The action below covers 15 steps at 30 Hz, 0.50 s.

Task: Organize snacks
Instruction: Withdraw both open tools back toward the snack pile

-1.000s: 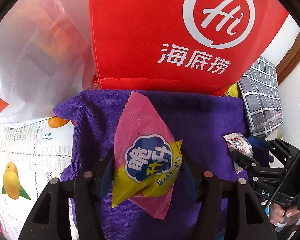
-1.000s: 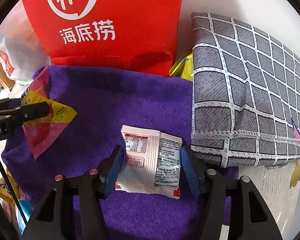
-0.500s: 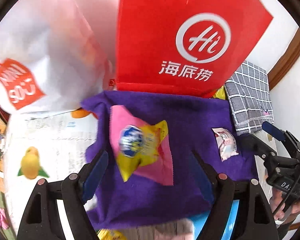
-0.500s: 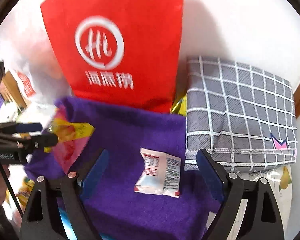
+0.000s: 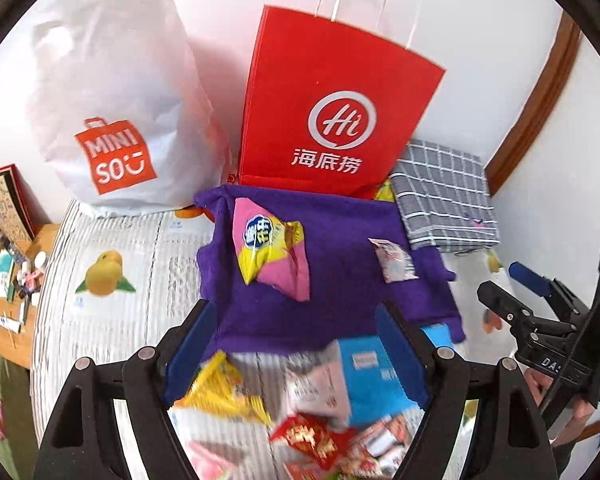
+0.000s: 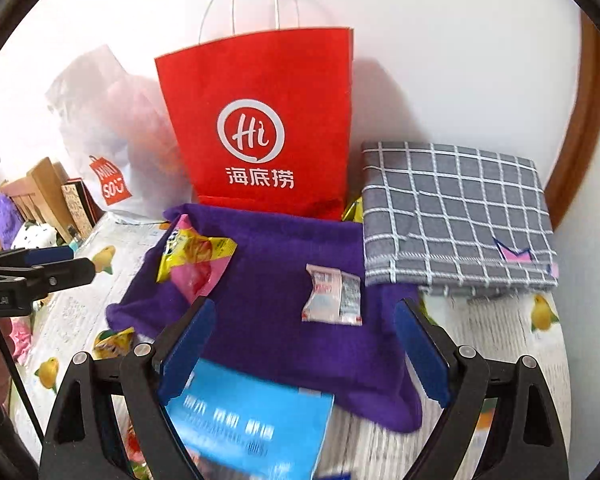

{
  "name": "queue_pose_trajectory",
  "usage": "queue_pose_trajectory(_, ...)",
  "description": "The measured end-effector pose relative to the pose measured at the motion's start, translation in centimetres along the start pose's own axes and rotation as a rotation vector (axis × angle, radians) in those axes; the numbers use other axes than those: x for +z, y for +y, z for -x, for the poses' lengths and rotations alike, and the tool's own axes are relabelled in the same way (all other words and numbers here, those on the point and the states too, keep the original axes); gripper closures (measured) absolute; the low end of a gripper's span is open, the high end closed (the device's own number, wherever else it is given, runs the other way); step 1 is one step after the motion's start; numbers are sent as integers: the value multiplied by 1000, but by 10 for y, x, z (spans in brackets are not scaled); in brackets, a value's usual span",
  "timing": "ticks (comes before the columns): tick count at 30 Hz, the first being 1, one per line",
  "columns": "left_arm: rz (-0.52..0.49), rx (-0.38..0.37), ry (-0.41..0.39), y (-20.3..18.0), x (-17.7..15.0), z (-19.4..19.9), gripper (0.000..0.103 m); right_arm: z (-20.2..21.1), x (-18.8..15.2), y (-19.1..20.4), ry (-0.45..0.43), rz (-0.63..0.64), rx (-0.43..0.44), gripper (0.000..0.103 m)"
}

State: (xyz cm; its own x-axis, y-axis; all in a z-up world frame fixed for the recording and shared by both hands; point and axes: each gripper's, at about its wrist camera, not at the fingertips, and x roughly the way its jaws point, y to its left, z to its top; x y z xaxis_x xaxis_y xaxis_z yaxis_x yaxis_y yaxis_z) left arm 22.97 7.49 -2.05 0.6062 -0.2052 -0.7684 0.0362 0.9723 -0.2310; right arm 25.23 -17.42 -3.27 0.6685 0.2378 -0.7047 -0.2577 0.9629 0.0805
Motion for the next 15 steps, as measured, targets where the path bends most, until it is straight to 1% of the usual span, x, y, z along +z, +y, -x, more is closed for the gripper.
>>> queue_pose_trajectory(2, -2, -2, -22, 1, -12, 13, 22, 12, -10, 0, -6, -1, -7, 13)
queue_pose_trajectory(4, -19, 2, -33, 2, -24, 23, 23, 23, -22, -1, -11, 1, -34, 13)
queue_pose_trajectory(6, -30, 4, -53, 3, -35, 32, 24, 26, -36, -2, 12, 6, -52, 13)
queue_pose_trajectory(8, -28, 15, -67, 5, -44, 38, 24, 26, -51, -4, 54, 11, -33, 13)
queue_pose_trajectory(11, -15, 9, -45, 13, -58, 41, 24, 22, -79, -9, 93, 1, -35, 15)
queue_pose_trajectory(15, 0, 6, -4, 26, -75, 39, 24, 10, -116, -15, 153, -22, -14, 19)
